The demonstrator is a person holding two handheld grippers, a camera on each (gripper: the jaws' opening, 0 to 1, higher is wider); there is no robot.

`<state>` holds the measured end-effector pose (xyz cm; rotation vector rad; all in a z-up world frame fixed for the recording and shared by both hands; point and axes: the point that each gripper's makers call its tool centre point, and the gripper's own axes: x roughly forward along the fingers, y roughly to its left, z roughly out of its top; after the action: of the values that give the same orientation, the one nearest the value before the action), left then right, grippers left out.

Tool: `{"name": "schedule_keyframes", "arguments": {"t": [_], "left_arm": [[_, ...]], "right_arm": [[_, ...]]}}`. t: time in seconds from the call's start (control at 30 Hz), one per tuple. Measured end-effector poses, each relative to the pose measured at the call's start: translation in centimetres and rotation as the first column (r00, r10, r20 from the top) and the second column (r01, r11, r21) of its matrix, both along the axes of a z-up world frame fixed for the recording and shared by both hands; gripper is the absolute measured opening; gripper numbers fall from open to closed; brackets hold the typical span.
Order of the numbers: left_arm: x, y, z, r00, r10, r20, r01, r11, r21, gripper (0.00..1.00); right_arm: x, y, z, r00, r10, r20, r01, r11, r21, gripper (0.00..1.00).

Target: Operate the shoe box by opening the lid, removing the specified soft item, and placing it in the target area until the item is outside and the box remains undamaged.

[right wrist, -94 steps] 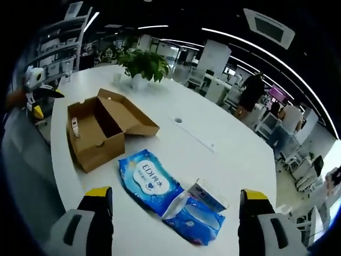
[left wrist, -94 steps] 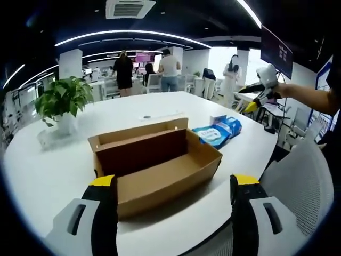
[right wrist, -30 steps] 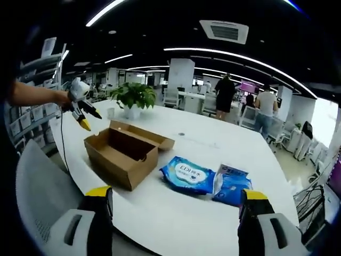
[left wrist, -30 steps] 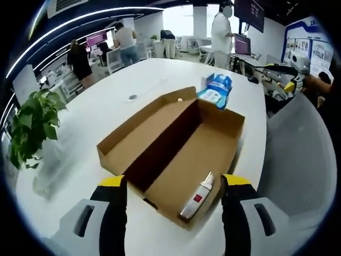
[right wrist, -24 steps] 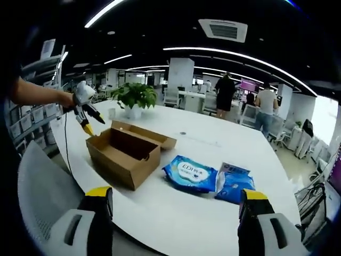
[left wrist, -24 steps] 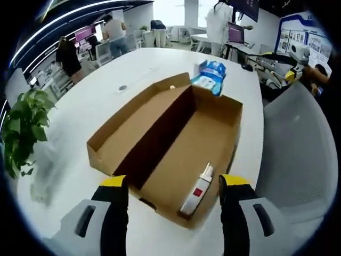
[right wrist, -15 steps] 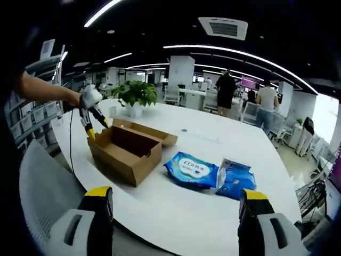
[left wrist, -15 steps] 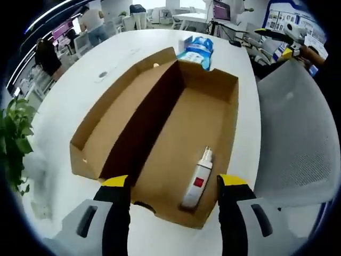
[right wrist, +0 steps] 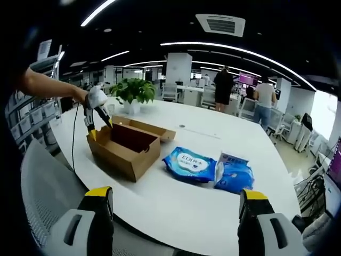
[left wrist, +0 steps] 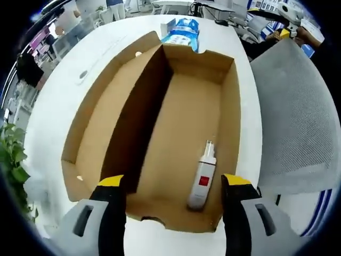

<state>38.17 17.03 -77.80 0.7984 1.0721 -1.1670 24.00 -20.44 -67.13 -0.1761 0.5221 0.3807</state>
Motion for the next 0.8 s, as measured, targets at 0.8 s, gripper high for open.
{"name": "schedule_keyframes", "arguments": {"t": [0.8], "left_arm": [[-1.9, 0.7, -3.9, 0.954, -0.249, -0.169, 0.27, 0.956, 0.115, 0.65]], "right_arm": [[0.4, -1.0, 0.1, 0.998, -0.063, -0.014, 0.063, 0.998, 0.021, 0.97]]}}
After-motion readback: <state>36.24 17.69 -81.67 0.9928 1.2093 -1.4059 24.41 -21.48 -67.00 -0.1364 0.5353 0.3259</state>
